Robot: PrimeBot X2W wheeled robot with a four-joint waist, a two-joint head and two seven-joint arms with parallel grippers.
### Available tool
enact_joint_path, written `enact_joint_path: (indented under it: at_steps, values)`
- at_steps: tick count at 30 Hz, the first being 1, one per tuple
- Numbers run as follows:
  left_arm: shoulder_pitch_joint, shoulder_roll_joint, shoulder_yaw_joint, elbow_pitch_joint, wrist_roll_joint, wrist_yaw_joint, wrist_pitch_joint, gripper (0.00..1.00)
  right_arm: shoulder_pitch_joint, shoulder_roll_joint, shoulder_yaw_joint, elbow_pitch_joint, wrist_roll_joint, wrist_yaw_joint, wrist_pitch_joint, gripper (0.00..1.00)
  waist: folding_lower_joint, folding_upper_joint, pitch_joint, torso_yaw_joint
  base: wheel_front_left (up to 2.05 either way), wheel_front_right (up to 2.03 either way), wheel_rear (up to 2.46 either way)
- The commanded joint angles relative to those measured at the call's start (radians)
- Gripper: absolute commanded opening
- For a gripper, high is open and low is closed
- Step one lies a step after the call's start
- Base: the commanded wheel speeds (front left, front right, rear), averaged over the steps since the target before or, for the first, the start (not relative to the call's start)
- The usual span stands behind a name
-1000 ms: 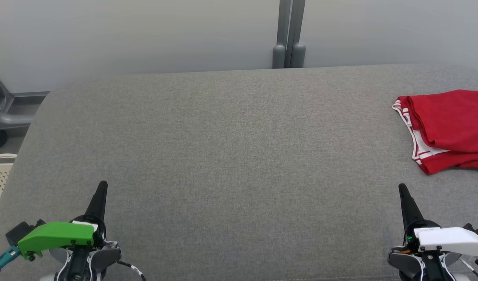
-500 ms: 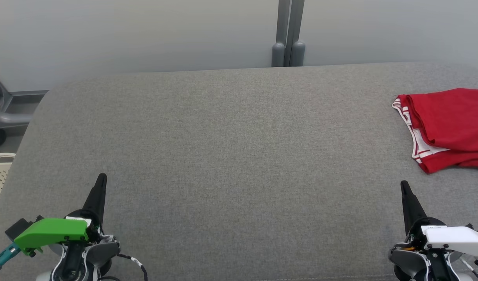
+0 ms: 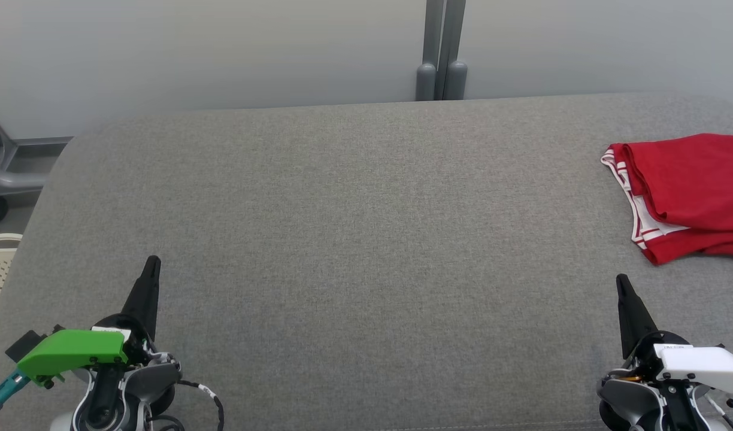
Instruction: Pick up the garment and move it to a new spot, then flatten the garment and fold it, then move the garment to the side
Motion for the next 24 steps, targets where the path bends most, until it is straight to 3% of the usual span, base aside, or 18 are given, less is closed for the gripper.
enact_joint_path:
  at_steps: [1,24]
  values:
    - [-0.014,0.0,0.003,-0.003,-0.011,-0.006,0.004,0.0,0.013,-0.004,-0.002,-0.005,0.001,0.0,0.003,0.0,0.0,0.0,0.0,0.0,0.0,0.0,0.0]
    - [-0.014,0.001,0.002,-0.003,-0.012,-0.006,0.004,0.0,0.012,-0.004,-0.002,-0.005,0.001,0.0,0.003,0.0,0.0,0.0,0.0,0.0,0.0,0.0,0.0]
